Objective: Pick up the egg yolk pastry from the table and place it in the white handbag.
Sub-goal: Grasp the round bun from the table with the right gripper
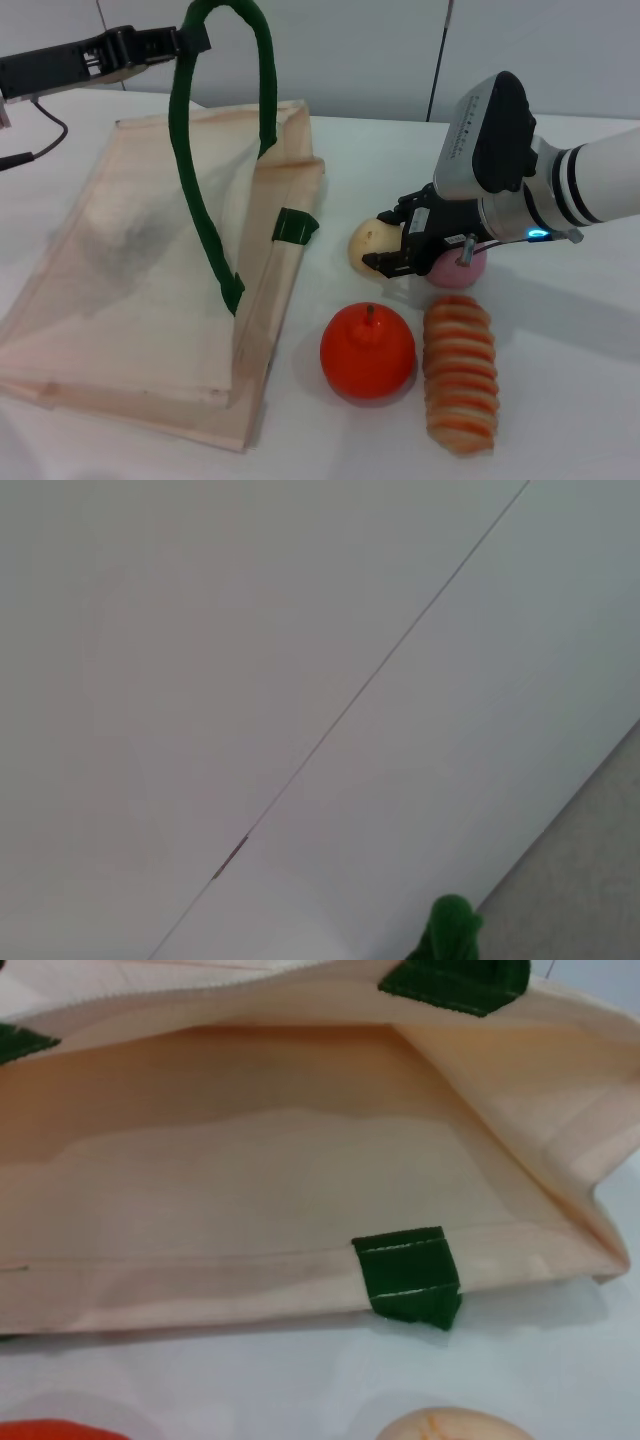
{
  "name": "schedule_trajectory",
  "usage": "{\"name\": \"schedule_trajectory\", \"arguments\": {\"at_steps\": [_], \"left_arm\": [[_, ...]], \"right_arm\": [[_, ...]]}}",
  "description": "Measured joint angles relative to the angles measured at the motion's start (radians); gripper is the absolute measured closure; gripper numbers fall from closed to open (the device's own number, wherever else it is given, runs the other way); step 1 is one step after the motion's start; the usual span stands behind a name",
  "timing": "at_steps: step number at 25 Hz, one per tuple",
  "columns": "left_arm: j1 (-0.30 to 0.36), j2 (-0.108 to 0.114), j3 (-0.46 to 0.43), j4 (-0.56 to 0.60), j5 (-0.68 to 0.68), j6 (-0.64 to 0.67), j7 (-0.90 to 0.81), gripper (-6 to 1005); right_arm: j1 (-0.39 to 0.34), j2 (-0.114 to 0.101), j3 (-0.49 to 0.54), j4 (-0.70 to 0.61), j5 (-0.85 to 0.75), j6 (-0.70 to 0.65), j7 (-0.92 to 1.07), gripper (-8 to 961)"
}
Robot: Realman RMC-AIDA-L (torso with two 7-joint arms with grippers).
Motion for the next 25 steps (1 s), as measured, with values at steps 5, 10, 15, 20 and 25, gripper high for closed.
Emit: {"name": "schedule_trajectory", "arguments": {"at_steps": [5,10,15,20,25], "left_arm": [[0.001,0.000,0.000,0.000,-0.001,-0.001,0.000,833],[0.002,0.000,0.000,0.000,-0.001,-0.002,0.000,831],[0.003,0.000,0.000,0.000,-0.001,-0.003,0.000,829],[0.006,0.000,0.000,0.000,-0.001,-0.003,0.000,826],[0.009,0.000,0.000,0.000,-0.001,-0.004,0.000,824]], "right_arm": [[0.000,0.000,0.000,0.001,0.000,-0.001,-0.003,344],[-0.002,0.000,0.000,0.002,0.000,-0.006,-0.005,348],[-0.003,-0.001,0.000,0.002,0.000,-0.009,-0.005,352],[-0.008,-0.001,0.005,-0.003,-0.001,-0.013,-0.005,355],[-0.009,-0.006,0.009,-0.006,0.026,-0.029,-0.006,359]]}}
